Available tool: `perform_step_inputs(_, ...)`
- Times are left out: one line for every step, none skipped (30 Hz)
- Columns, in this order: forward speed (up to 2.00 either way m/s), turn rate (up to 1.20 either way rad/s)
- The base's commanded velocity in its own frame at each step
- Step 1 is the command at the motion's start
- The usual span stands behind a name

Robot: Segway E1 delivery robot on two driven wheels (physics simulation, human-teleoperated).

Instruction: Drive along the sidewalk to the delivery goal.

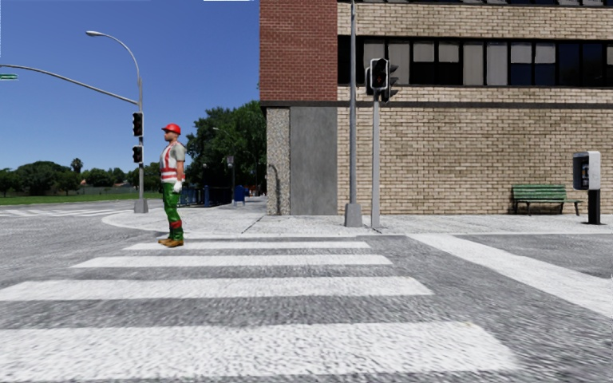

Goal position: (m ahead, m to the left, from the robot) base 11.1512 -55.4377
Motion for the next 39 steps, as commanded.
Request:
perform_step_inputs(2.0,0.43)
perform_step_inputs(2.0,0.51)
perform_step_inputs(2.0,0.53)
perform_step_inputs(2.0,0.39)
perform_step_inputs(2.0,0.05)
perform_step_inputs(2.0,0.03)
perform_step_inputs(2.0,0.03)
perform_step_inputs(2.0,0.01)
perform_step_inputs(2.0,0.0)
perform_step_inputs(2.0,0.0)
perform_step_inputs(2.0,0.0)
perform_step_inputs(2.0,0.0)
perform_step_inputs(2.0,0.0)
perform_step_inputs(2.0,0.0)
perform_step_inputs(2.0,0.0)
perform_step_inputs(2.0,0.0)
perform_step_inputs(2.0,0.0)
perform_step_inputs(2.0,0.0)
perform_step_inputs(2.0,0.0)
perform_step_inputs(2.0,0.0)
perform_step_inputs(2.0,0.0)
perform_step_inputs(2.0,0.0)
perform_step_inputs(2.0,0.0)
perform_step_inputs(2.0,0.0)
perform_step_inputs(2.0,0.0)
perform_step_inputs(2.0,0.0)
perform_step_inputs(2.0,0.0)
perform_step_inputs(2.0,0.0)
perform_step_inputs(2.0,0.0)
perform_step_inputs(2.0,0.0)
perform_step_inputs(2.0,0.0)
perform_step_inputs(2.0,0.0)
perform_step_inputs(2.0,0.0)
perform_step_inputs(2.0,0.0)
perform_step_inputs(2.0,0.0)
perform_step_inputs(2.0,0.0)
perform_step_inputs(2.0,0.0)
perform_step_inputs(2.0,0.0)
perform_step_inputs(2.0,0.0)
